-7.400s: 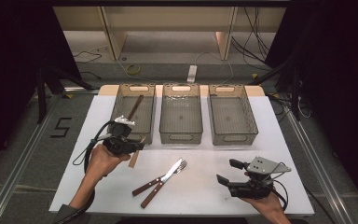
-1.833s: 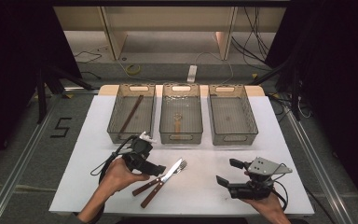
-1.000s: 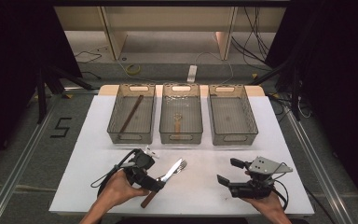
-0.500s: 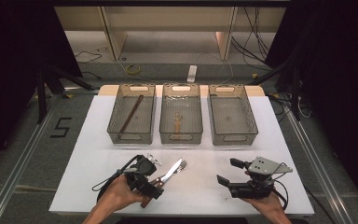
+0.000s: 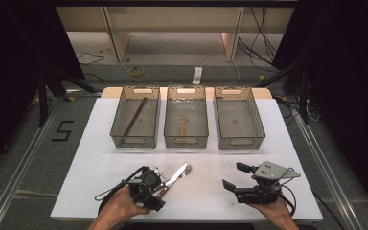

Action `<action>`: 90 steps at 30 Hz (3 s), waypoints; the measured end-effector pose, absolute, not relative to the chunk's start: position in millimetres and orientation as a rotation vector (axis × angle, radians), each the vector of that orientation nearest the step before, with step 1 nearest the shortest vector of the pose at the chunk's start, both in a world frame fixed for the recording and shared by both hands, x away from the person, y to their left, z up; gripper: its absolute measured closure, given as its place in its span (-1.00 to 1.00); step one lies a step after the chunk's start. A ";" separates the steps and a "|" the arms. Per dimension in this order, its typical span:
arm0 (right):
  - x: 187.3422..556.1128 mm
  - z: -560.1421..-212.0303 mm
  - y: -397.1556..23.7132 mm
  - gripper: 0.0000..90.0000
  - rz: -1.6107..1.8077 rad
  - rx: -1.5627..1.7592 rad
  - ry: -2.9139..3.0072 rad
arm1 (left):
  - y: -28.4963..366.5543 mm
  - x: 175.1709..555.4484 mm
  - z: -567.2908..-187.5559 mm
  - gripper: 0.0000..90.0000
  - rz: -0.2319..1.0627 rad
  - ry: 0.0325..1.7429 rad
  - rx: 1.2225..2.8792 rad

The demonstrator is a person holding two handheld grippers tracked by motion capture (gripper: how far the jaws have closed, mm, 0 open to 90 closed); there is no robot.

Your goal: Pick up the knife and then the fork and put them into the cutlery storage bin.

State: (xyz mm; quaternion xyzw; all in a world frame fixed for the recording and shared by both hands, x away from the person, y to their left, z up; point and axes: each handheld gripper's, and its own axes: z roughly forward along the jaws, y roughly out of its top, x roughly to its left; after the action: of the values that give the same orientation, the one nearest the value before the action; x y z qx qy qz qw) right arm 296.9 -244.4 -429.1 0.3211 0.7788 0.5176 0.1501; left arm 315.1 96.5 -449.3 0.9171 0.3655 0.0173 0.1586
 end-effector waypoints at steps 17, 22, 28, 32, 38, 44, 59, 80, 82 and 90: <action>295.6 -427.6 -242.9 -0.51 1.484 0.911 2.236 | 96.1 315.5 -461.2 0.32 0.035 1.053 2.674; 295.4 -427.6 -242.6 -0.50 1.483 0.910 2.236 | 93.8 313.9 -462.3 0.35 0.045 1.037 2.687; 295.7 -427.7 -242.6 -0.50 1.481 0.913 2.236 | 92.4 312.8 -462.5 0.45 0.080 1.028 2.703; 295.6 -427.7 -242.6 -0.50 1.480 0.911 2.237 | 93.0 313.3 -462.7 0.53 0.091 1.021 2.704; 296.1 -427.9 -242.9 -0.50 1.483 0.914 2.238 | 91.9 313.7 -462.4 0.57 0.096 1.031 2.712; 295.5 -427.9 -242.3 -0.50 1.482 0.911 2.240 | 93.2 316.0 -462.5 0.66 0.074 1.081 2.687; 294.7 -427.3 -241.5 -0.49 1.489 0.896 2.239 | 95.0 317.6 -455.2 0.67 0.063 1.036 2.659; 280.9 -423.5 -200.5 -0.48 1.339 0.608 2.351 | 68.4 334.3 -425.8 0.67 -0.021 0.867 2.614; 280.0 -421.5 -196.7 -0.47 1.329 0.576 2.356 | 63.4 336.4 -424.1 0.67 -0.018 0.850 2.630; 281.5 -422.1 -181.9 -0.43 1.243 0.447 2.375 | 47.5 343.2 -416.6 0.67 -0.069 0.769 2.653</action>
State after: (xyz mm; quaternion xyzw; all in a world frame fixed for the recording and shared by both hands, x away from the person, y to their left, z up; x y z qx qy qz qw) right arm 281.5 -181.9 -422.1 0.1608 0.8543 0.4473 0.2106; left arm 343.2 47.5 -416.6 0.9430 0.2733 -0.0244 0.1882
